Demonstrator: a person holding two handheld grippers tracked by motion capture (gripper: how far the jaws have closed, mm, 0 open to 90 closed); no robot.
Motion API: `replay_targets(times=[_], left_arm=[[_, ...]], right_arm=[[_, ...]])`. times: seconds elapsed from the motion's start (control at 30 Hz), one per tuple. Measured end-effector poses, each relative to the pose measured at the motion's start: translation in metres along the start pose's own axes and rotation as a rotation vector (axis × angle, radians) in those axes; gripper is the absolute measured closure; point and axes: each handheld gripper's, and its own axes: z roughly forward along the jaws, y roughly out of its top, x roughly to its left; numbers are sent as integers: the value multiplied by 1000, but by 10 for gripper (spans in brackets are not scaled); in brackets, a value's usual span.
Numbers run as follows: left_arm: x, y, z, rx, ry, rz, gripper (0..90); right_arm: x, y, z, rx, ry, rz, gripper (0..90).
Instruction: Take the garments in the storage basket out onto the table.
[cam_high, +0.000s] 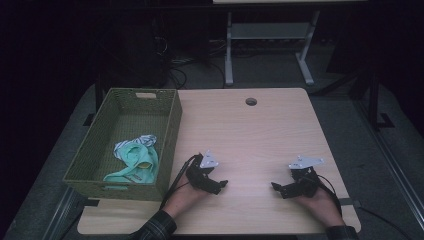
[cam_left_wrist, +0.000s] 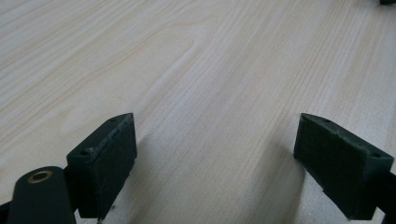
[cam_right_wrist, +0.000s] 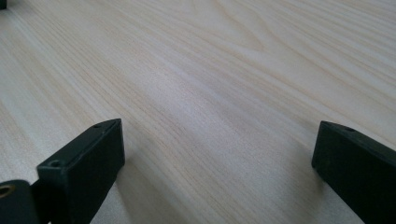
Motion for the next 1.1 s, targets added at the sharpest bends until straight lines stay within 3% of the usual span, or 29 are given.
replay_targets(times=[0.7,1.1], left_arm=[[3,3,-8,28,-13,32,131],[15,1,-22,6,-4,-12,132]], right_arm=[[0,0,0,3,5,0,22],[0,0,0,3,5,0,22]])
